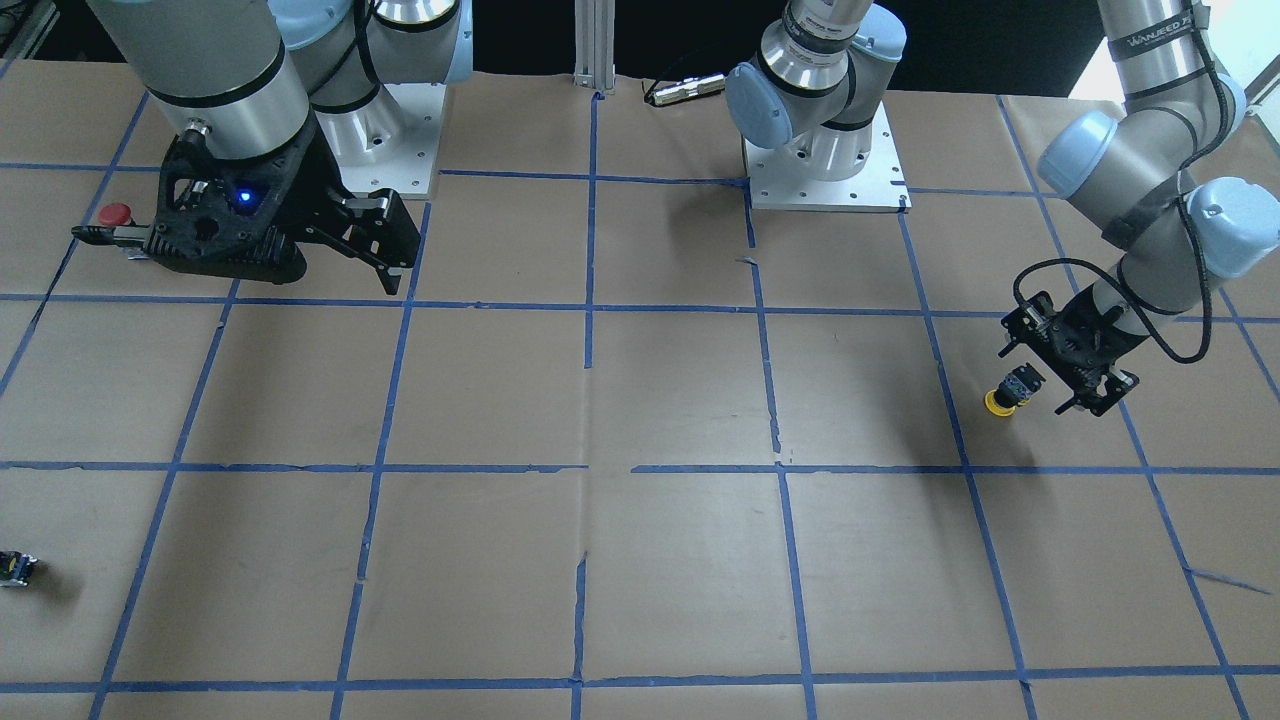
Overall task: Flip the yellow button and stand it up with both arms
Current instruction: 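Close the left gripper on the yellow button's body, then lift the yellow button with the left gripper and carry it toward the table center, then hold the yellow button out with the left gripper while the right gripper approaches its cap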
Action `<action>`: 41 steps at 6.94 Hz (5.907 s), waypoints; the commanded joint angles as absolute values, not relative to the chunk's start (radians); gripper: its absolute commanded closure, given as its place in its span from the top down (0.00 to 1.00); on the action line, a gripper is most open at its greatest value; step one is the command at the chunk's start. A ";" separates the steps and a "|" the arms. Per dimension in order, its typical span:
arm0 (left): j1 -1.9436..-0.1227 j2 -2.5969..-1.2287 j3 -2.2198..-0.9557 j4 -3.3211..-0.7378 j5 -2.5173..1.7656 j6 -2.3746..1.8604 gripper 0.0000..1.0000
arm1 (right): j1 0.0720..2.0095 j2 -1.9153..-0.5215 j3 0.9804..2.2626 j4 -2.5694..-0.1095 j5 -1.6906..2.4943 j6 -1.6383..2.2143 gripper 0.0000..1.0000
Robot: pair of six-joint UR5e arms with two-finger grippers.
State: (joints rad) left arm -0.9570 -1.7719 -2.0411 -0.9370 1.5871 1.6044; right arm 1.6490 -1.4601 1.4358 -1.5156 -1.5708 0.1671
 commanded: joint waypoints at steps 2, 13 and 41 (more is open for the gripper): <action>-0.956 -1.793 -2.058 -0.925 1.598 1.603 0.96 | 1.649 -1.460 1.436 -1.516 -1.571 0.167 1.00; -1.012 -1.579 -1.979 -1.547 1.317 1.351 0.21 | 1.649 -1.460 1.436 -1.516 -1.571 0.167 1.00; -1.540 -1.514 -1.911 -2.395 -0.077 1.249 0.20 | 1.447 -1.480 1.557 -0.712 -0.488 0.189 0.33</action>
State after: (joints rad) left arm -1.5401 -1.5140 -1.9113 -2.3946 -0.0756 1.2487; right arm 1.4465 -1.4808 1.5565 -0.7097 -0.4878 0.1883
